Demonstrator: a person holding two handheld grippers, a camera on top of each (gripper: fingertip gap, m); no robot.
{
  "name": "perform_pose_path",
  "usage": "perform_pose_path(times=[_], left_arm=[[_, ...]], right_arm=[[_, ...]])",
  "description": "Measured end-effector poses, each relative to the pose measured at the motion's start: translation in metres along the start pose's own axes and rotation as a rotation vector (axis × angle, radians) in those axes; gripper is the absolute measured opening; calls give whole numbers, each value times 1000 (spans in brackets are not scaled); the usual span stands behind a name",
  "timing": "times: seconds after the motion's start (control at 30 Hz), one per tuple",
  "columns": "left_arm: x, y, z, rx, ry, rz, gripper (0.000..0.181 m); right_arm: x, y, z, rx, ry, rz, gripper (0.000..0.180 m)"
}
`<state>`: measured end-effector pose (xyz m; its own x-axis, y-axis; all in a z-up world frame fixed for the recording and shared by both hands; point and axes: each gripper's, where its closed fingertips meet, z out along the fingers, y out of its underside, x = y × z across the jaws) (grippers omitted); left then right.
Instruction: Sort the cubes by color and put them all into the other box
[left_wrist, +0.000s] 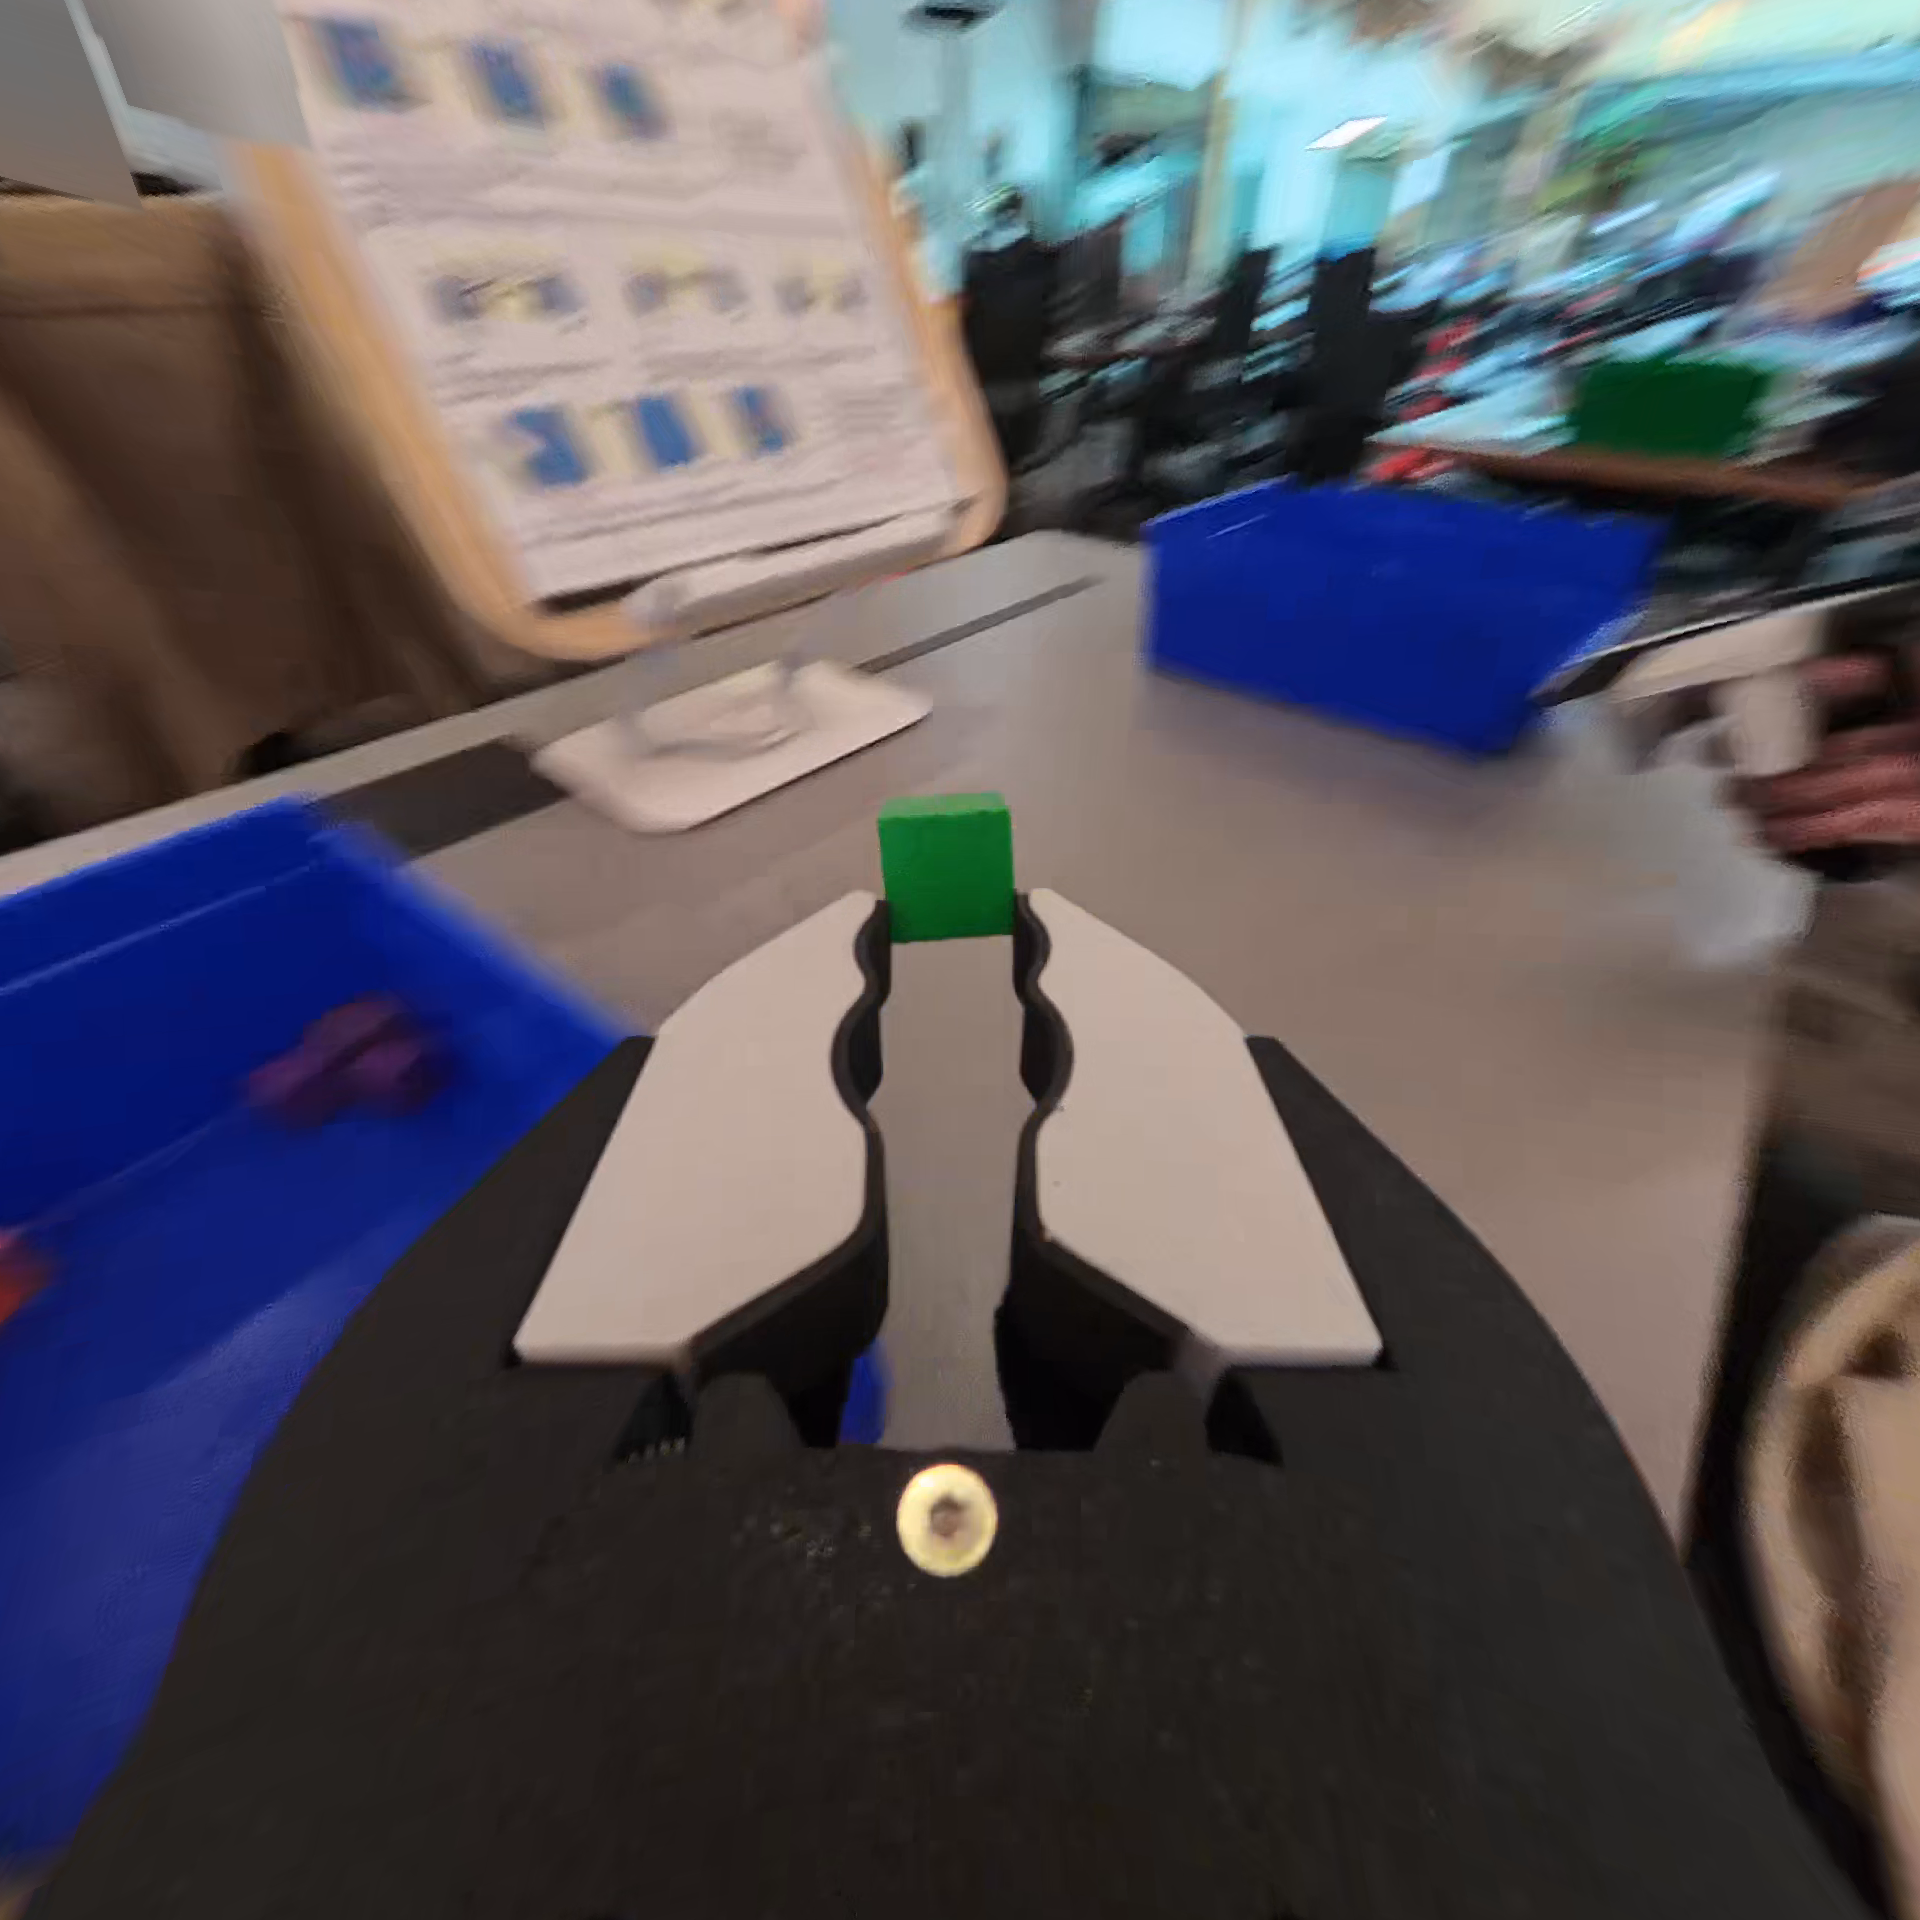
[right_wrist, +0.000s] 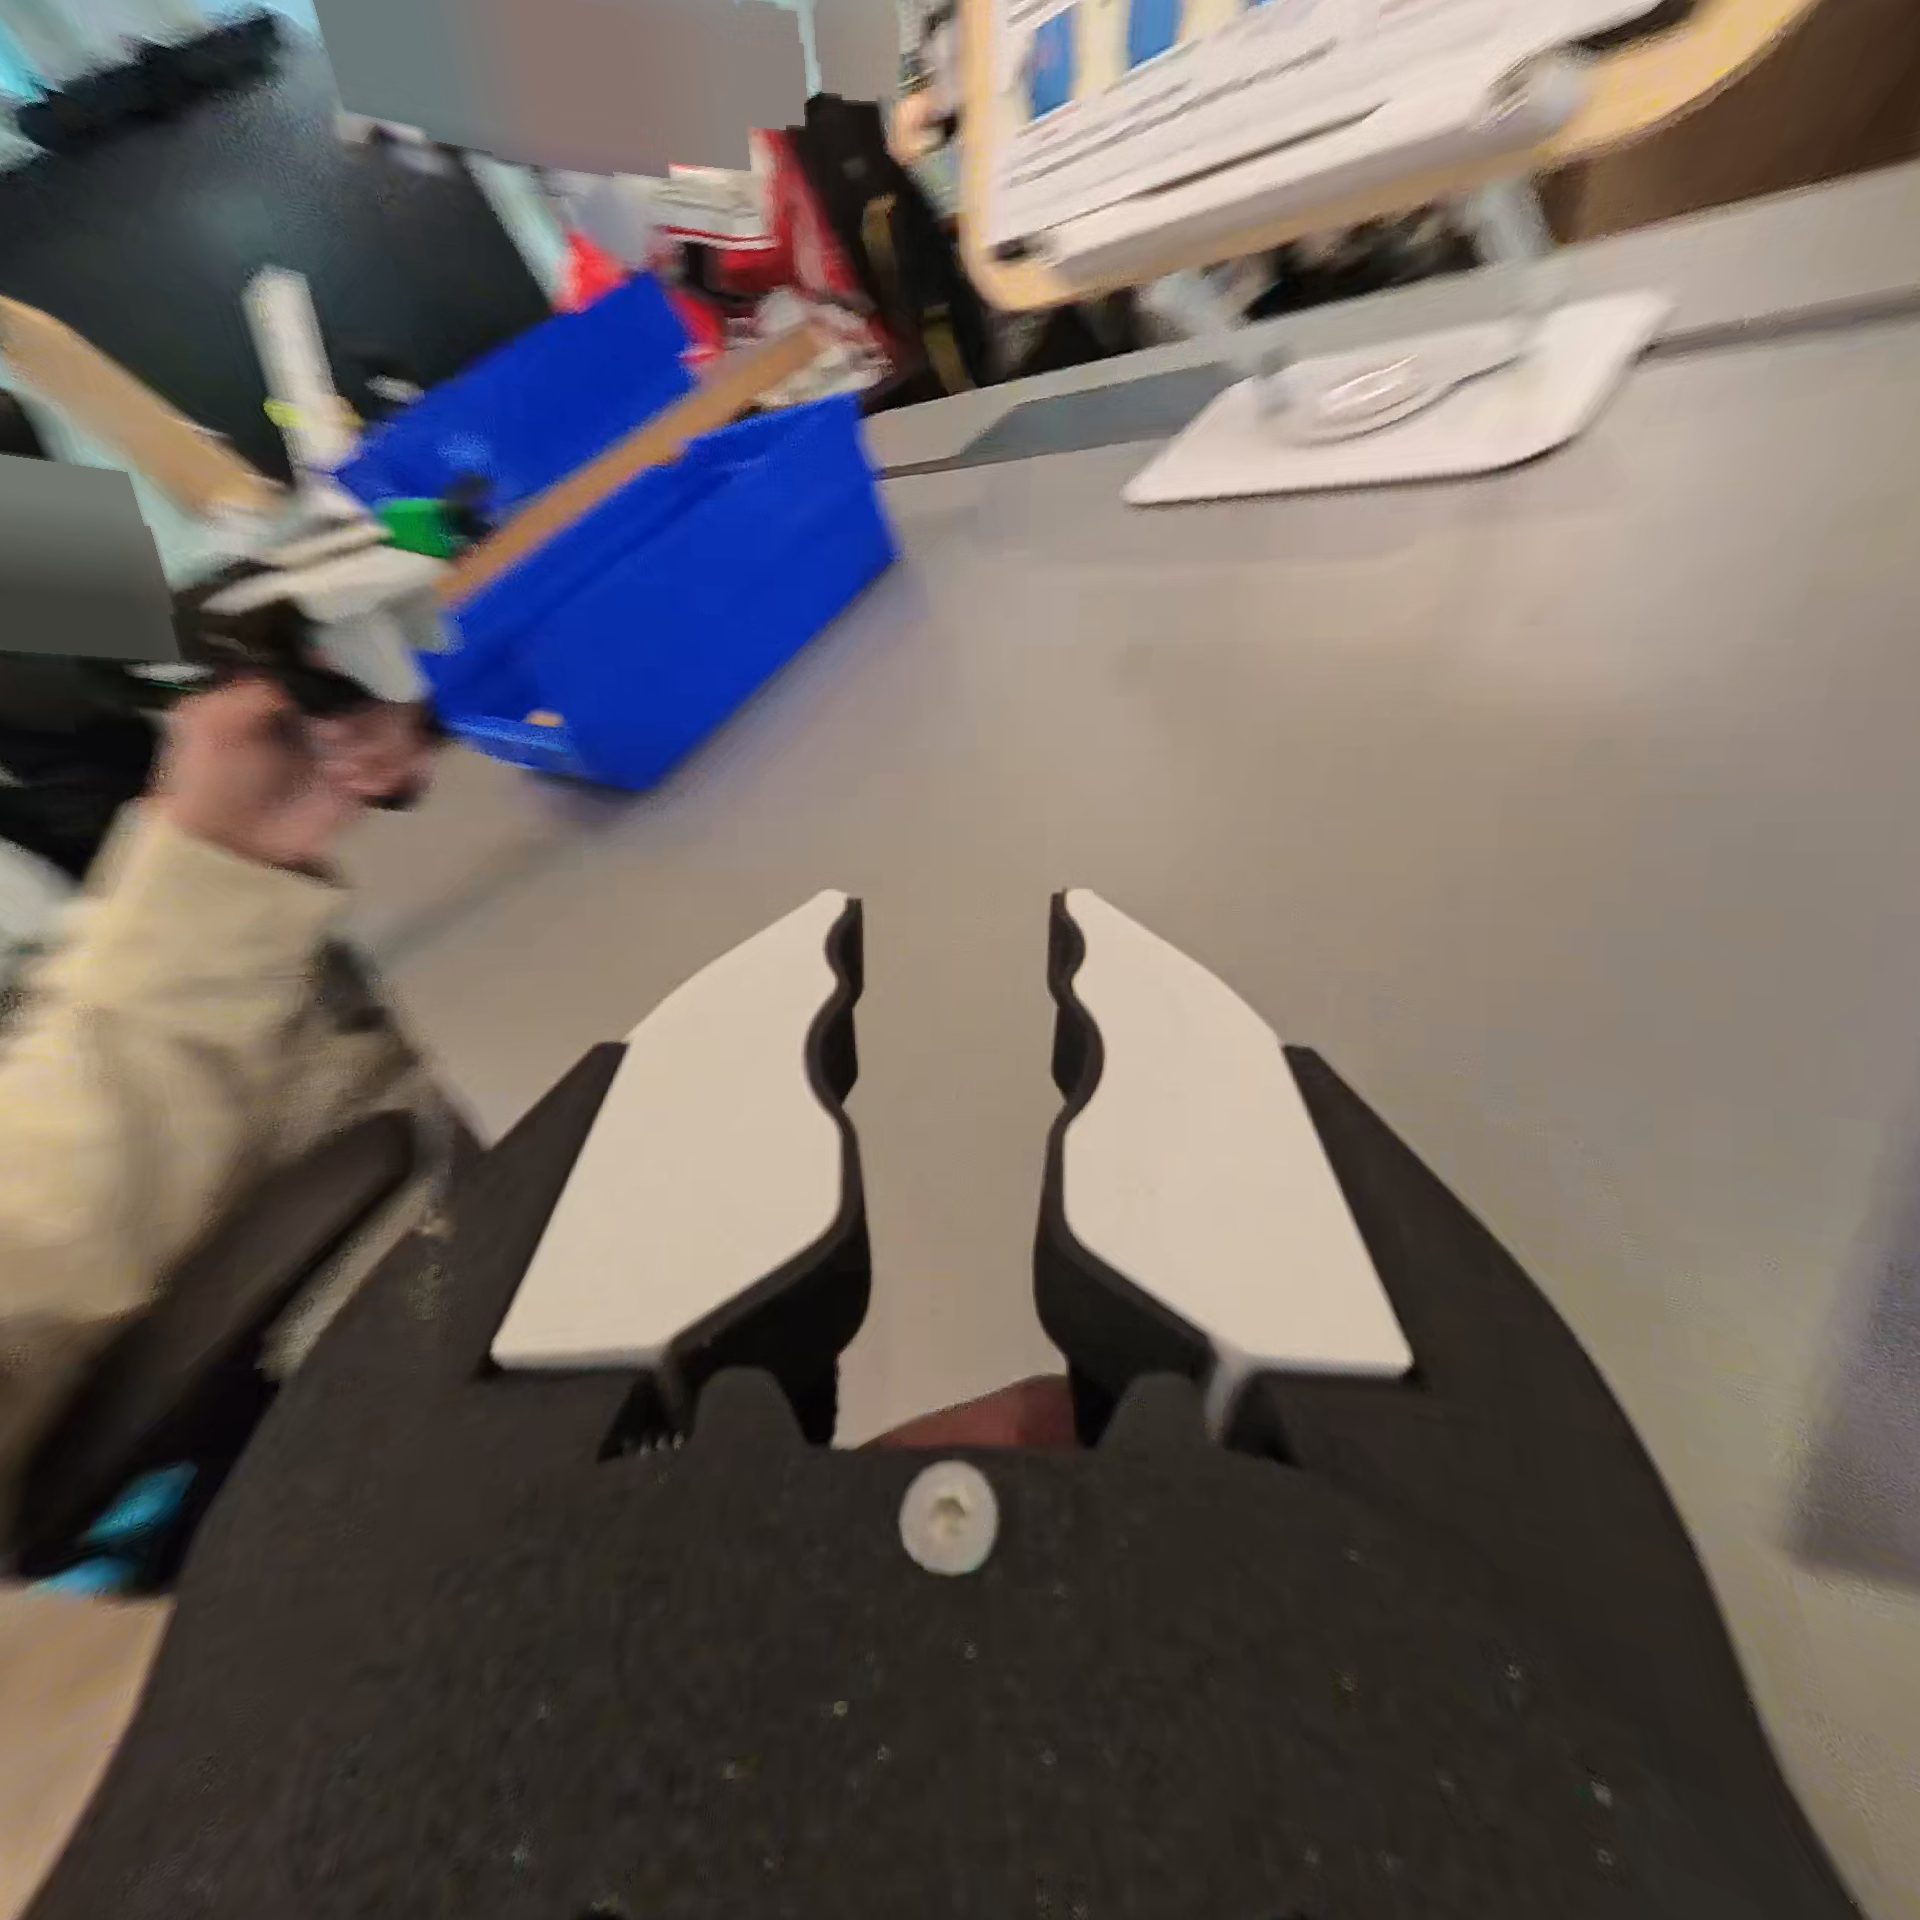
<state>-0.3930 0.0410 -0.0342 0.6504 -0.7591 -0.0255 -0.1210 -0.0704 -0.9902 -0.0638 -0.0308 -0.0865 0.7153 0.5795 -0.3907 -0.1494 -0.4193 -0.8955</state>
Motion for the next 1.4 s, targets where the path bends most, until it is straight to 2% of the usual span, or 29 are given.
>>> perform_pose_path(times=[0.13, 0.23, 0.3, 0.43, 0.57, 0.6, 0.67, 0.83, 0.9, 1.0, 1.07, 1.13, 1.2, 1.3, 1.37, 1.4], left_arm=[[69, -38, 49, 167, 358, 17, 22], [108, -41, 90, 179, 485, 160, 22], [131, -35, 114, 147, 558, 249, 22], [158, -23, 150, 87, 645, 332, 22], [172, -12, 169, 39, 706, 365, 22], [174, -8, 172, 24, 711, 374, 22], [176, -2, 180, -8, 695, 389, 22], [174, 0, 173, -43, 635, 330, 34], [171, -4, 159, -44, 594, 243, 50], [158, -7, 136, -60, 435, 2, 62], [141, 2, 120, -87, 250, -123, 56], [122, 19, 102, -133, 56, -146, 51], [115, 32, 84, -183, -31, -140, 51], [122, 40, 69, -200, -10, -150, 52], [122, 46, 64, -214, -21, -144, 52], [122, 48, 63, -221, -21, -141, 52]], right_arm=[[-37, -22, 36, -106, -434, 389, 42], [-57, -47, 57, -148, -718, 712, 46], [-68, -53, 69, -198, -848, 828, 48], [-80, -46, 88, -261, -908, 848, 51], [-73, -45, 96, -257, -904, 872, 52], [-69, -47, 97, -242, -904, 879, 49], [-63, -47, 95, -222, -911, 864, 23], [-48, -50, 93, -171, -879, 879, 22], [-41, -51, 89, -155, -845, 848, 22], [-31, -56, 76, -124, -740, 703, 22], [-19, -65, 64, -90, -628, 564, 22], [-4, -80, 47, -55, -506, 414, 22], [28, -102, 27, -21, -296, 241, 23], [113, -141, -13, 33, 156, 25, 22], [173, -153, -28, -19, 373, -32, 23], [202, -149, -27, -100, 440, -29, 23]])
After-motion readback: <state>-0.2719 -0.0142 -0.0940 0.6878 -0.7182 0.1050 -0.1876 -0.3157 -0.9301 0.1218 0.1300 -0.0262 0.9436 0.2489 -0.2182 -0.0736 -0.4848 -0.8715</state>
